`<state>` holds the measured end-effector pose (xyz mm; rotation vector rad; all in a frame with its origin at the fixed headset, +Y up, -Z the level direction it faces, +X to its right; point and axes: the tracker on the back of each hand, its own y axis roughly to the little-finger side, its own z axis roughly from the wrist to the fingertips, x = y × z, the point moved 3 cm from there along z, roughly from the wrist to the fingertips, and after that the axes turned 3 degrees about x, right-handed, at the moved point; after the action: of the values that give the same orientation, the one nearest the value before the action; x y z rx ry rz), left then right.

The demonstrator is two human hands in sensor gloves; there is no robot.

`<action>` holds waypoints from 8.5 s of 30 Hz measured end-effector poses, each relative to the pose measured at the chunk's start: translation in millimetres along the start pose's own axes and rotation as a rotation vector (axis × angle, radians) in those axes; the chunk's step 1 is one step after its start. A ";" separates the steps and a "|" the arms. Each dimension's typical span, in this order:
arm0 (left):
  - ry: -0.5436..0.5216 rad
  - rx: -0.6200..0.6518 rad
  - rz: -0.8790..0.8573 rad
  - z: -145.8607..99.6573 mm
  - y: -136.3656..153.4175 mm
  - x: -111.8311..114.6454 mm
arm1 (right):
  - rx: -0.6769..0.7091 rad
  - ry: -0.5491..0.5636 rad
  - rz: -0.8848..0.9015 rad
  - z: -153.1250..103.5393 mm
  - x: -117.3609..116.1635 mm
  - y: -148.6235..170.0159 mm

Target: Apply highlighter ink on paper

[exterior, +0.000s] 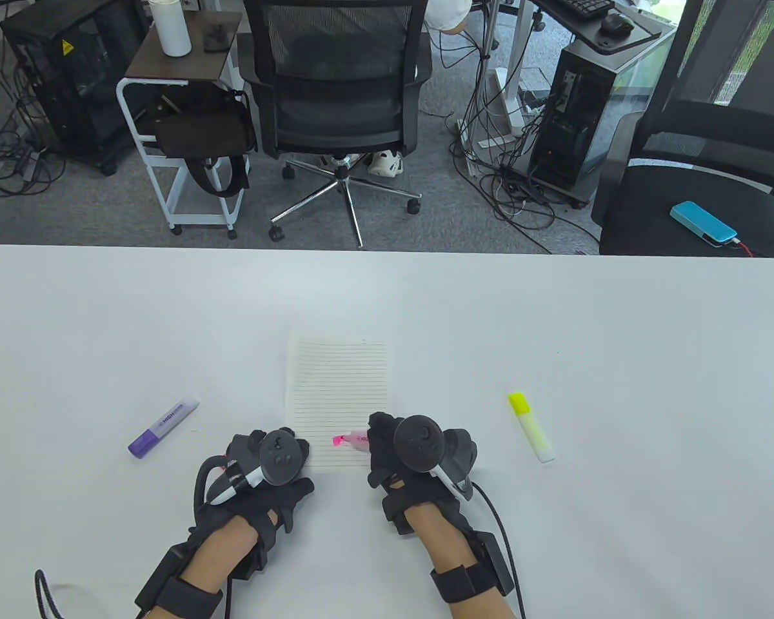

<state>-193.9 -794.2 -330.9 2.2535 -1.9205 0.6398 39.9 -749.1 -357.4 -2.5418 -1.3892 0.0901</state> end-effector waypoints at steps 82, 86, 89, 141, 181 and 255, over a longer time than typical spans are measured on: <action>0.000 0.000 -0.001 0.4 0.0 0.0 | 0.020 0.049 -0.019 -1.9 -1.0 -3.4; 0.000 0.000 -0.001 0.4 0.0 0.0 | 0.004 0.023 -0.015 -2.0 -0.1 -3.0; 0.000 0.000 -0.001 0.4 0.0 0.0 | 0.018 0.033 -0.022 -2.5 0.1 -3.8; 0.000 0.000 0.002 0.0 0.3 0.3 | -0.003 0.014 -0.073 -2.7 -9.4 -6.5; -0.249 -0.295 -0.142 -33.1 80.7 -57.3 | -0.014 0.146 0.258 -12.1 13.0 5.9; -0.502 0.394 -0.303 -37.8 5.8 -61.1 | 0.252 -0.003 0.448 -16.5 6.9 -22.9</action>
<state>-215.4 -726.1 -321.2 3.1246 -1.6716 0.4726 27.6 -734.5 -335.5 -2.5800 -0.7299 0.3256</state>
